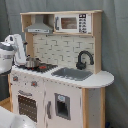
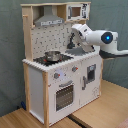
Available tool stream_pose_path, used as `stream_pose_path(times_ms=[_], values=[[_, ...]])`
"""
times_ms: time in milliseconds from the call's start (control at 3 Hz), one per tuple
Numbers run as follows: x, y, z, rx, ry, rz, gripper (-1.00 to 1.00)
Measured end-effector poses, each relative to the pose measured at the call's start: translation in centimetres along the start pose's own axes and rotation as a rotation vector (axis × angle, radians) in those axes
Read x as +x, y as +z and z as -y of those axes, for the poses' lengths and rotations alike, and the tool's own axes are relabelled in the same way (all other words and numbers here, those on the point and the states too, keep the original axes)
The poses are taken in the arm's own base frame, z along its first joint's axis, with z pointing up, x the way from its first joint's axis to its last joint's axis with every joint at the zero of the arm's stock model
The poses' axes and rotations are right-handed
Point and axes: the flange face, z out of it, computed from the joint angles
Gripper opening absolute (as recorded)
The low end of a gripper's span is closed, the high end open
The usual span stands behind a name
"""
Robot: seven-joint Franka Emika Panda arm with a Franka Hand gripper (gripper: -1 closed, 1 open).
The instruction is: Play with the kitchen
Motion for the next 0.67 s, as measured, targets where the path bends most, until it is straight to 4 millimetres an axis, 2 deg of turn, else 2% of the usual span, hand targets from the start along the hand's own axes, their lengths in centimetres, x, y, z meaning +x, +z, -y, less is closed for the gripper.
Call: stream_pose_path(times_ms=[667], values=[[0.09, 1.06, -1.39, 0.099, 0.002, 0.074, 1.00]])
